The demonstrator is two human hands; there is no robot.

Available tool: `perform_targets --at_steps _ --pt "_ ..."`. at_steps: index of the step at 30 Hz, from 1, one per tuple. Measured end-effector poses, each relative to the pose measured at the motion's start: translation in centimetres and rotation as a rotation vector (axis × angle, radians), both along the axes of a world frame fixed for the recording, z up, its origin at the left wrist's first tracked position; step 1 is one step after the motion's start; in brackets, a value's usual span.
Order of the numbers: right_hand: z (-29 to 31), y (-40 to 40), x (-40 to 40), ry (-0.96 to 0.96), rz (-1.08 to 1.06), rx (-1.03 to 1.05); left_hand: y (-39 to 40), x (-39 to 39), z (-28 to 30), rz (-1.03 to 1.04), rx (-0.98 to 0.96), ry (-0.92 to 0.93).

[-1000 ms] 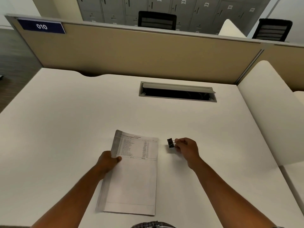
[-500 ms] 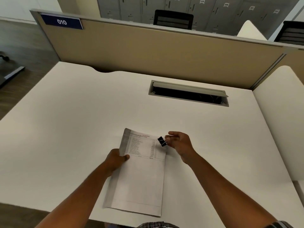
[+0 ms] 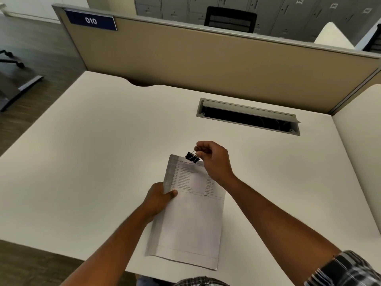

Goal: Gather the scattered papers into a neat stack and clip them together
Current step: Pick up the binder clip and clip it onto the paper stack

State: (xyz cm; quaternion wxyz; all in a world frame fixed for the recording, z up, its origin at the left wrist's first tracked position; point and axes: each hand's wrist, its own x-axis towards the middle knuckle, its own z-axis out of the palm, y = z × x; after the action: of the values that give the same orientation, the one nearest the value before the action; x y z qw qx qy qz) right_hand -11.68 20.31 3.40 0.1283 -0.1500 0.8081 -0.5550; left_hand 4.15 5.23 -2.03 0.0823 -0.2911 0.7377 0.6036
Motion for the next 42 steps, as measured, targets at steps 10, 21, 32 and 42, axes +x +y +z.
perform_targets --at_steps 10,21,32,42 --pt "3.1 -2.1 -0.3 0.199 0.045 0.071 -0.1 0.1 1.1 -0.046 0.012 0.069" --pt "4.5 -3.5 -2.0 0.129 0.076 0.132 -0.9 -1.0 1.8 -0.102 -0.098 0.093" --pt "5.1 -5.7 -3.0 0.014 0.187 0.169 -1.7 -1.7 2.2 -0.142 -0.192 0.110" --pt "5.5 -6.1 -3.2 -0.014 0.224 0.219 -2.0 -1.8 2.1 -0.148 -0.195 0.104"
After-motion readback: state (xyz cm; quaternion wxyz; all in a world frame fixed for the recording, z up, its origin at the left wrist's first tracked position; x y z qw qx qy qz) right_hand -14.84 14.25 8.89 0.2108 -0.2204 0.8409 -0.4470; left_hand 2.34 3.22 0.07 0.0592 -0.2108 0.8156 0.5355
